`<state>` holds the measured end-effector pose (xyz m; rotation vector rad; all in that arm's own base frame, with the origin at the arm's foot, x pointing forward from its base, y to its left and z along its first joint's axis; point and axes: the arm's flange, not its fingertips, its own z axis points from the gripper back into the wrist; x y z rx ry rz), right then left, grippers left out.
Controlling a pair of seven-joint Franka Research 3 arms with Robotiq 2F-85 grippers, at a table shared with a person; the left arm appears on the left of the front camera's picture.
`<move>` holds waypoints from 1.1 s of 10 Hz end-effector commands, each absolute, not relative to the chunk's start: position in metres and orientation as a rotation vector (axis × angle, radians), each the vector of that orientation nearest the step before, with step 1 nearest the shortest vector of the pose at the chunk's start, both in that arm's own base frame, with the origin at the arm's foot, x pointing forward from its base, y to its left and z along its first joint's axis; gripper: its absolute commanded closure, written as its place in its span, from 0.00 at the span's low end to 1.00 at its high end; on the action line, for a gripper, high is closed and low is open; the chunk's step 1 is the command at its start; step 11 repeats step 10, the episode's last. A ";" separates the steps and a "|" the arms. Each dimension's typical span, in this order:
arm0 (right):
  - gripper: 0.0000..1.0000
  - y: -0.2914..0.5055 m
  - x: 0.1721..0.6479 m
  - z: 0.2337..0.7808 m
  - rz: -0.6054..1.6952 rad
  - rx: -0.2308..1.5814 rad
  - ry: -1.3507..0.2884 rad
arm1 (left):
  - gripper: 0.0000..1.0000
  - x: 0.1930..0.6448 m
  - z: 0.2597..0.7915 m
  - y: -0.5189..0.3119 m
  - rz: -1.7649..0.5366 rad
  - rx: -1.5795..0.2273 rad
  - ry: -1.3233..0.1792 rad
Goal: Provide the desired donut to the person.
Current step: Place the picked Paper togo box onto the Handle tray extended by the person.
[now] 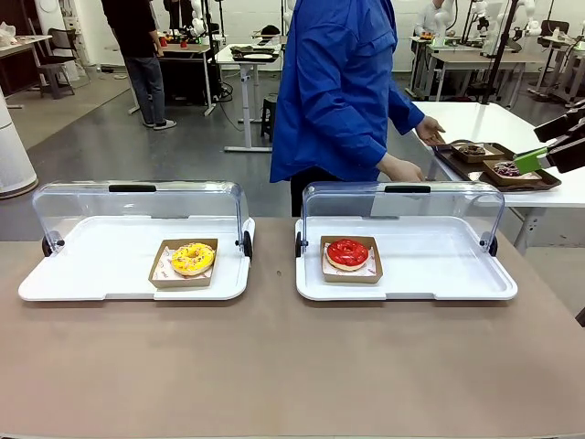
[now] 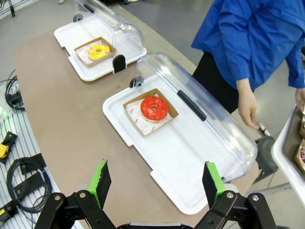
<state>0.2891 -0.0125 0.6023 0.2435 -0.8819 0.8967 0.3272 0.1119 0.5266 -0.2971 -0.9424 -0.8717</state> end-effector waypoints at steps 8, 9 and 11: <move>0.00 -0.010 0.289 0.600 0.883 0.230 -0.870 | 0.00 0.327 0.527 0.113 -0.863 -0.305 -0.948; 0.00 -0.010 0.289 0.600 0.883 0.230 -0.870 | 0.00 0.327 0.527 0.113 -0.863 -0.305 -0.948; 0.00 -0.010 0.289 0.600 0.883 0.230 -0.870 | 0.00 0.327 0.527 0.113 -0.863 -0.305 -0.948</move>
